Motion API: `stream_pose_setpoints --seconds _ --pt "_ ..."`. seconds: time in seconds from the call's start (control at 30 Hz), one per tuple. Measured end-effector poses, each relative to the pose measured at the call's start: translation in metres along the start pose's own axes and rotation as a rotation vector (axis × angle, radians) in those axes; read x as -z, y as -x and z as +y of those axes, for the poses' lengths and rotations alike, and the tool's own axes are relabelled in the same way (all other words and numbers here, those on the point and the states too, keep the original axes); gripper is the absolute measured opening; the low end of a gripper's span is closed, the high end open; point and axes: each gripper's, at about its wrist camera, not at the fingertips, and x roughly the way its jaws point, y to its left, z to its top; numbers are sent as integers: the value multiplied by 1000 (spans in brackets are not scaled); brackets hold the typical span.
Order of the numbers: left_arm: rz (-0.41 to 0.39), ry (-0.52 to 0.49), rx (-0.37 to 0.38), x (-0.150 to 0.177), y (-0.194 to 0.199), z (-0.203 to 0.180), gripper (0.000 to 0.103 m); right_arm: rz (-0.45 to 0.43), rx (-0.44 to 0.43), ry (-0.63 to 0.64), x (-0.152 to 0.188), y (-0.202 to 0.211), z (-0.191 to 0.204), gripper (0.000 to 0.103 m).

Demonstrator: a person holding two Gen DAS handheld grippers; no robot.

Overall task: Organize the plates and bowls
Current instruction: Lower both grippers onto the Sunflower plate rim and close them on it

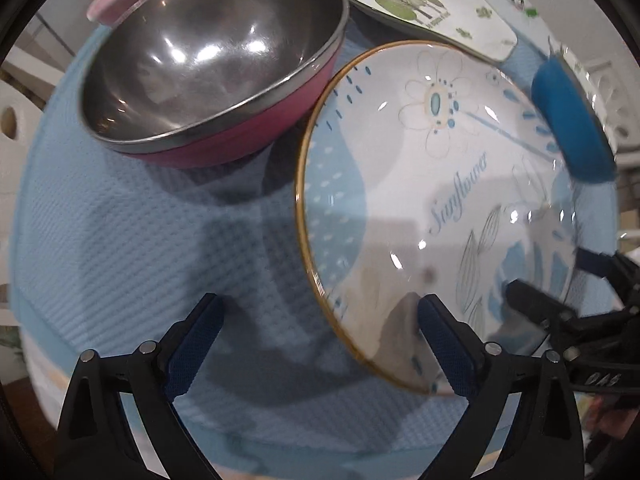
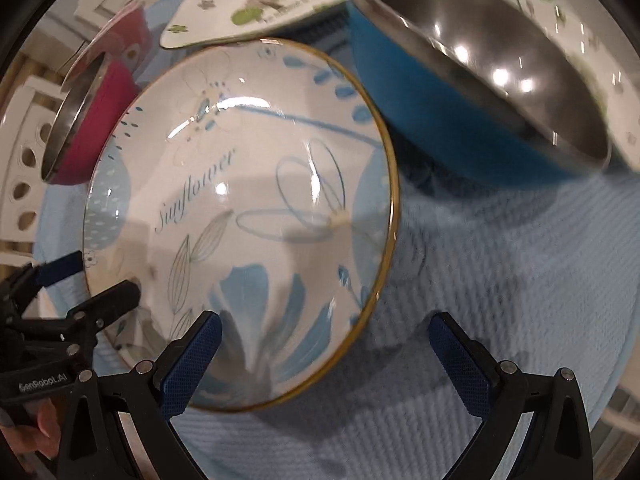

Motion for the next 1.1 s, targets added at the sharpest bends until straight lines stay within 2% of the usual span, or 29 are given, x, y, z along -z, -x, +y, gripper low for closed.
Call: stream_pose_setpoints --seconds 0.1,0.2,0.3,0.37,0.43,0.53,0.57,0.6,0.63,0.67,0.7,0.77,0.9,1.1 --pt "-17 -7 7 -7 -2 -1 103 -54 29 2 -2 -6 3 103" --pt "-39 -9 14 -14 -2 -1 103 -135 22 -48 2 -2 2 103" --pt "-116 42 11 -17 0 2 103 -195 16 -92 10 11 1 103" --pt "-125 70 6 -20 2 4 103 -193 19 -136 4 9 -5 103" --pt "-130 83 1 -26 2 5 103 -153 4 -146 1 23 -7 103" --pt "-96 37 2 -36 3 3 103 -144 2 -142 -5 24 -6 102" --pt "-103 26 8 -37 5 3 92 -144 1 -134 -6 24 -5 95" --pt "-142 19 19 -38 11 3 82 -155 -4 -126 -7 27 -6 90" --pt "-170 6 33 -40 16 4 54 -155 -13 -124 -14 30 -3 75" --pt "-186 -20 48 -41 19 2 38 -161 -42 -125 -17 35 -2 48" --pt "-190 -58 35 -42 21 -1 37 -164 -87 -126 -19 36 -4 42" --pt "-188 -68 36 -43 20 -1 36 -141 -122 -146 -26 38 -7 37" --pt "-157 -74 50 -46 20 4 36 -115 -126 -103 -23 34 -11 35" --pt "-142 -101 47 -12 23 0 36 -82 -136 -93 -17 32 -4 35"
